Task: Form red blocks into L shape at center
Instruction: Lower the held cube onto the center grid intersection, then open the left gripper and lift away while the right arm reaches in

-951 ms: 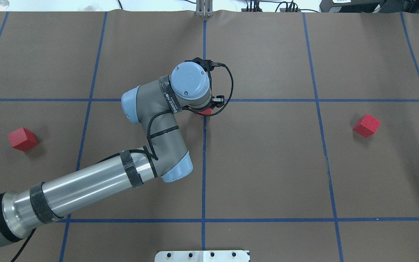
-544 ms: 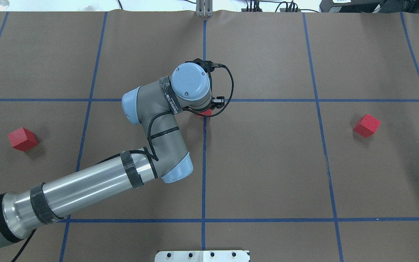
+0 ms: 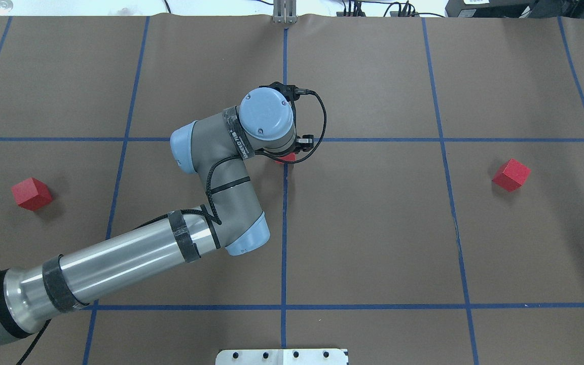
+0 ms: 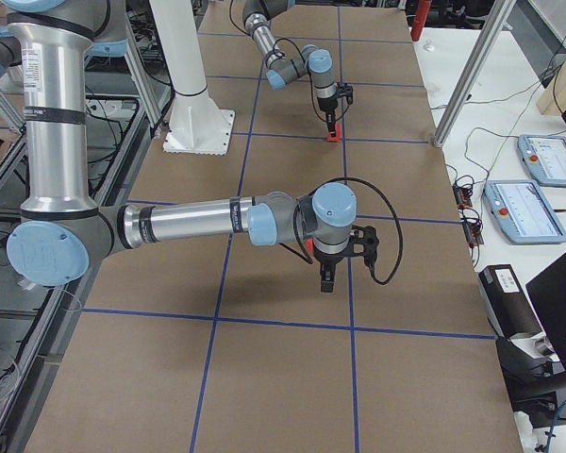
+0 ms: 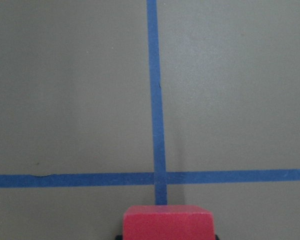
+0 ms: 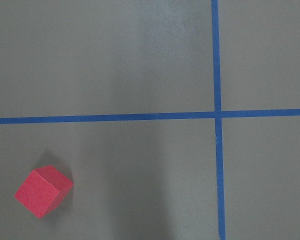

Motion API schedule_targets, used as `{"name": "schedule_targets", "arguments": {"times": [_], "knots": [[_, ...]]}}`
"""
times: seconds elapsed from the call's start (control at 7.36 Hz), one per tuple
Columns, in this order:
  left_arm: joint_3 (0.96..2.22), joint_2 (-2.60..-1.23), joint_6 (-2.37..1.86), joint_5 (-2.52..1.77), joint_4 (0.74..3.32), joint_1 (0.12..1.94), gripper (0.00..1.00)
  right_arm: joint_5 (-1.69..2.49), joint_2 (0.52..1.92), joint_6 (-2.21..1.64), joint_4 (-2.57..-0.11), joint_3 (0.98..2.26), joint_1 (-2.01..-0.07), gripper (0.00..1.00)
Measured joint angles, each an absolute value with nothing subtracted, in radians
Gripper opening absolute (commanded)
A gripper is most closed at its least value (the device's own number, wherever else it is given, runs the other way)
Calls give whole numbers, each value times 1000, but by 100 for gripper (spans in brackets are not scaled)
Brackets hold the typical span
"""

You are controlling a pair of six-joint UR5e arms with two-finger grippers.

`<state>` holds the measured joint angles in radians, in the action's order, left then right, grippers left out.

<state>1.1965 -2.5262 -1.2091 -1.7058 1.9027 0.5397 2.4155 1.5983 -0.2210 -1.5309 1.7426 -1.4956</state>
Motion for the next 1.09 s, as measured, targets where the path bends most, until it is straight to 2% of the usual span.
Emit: {"name": "schedule_targets", "arguments": {"times": [0.14,0.41,0.54,1.09], "knots": [[1197,-2526,-1209,-1706,1902,539,59,2416,1598,-221,-1531,1743,-1496,99],[1197,-2525,-1206,-1706,1901,539,96,2416,1598,-221,-1531,1743,-1496,99],[1196,-2523,-1205,-1706,1901,538,99,2416,1598,-221,-1531,1743,-1496,99],[1209,-2524,-1207,-1708,1900,540,99,2415,1586,-222,-1529,1750,-1496,99]]}}
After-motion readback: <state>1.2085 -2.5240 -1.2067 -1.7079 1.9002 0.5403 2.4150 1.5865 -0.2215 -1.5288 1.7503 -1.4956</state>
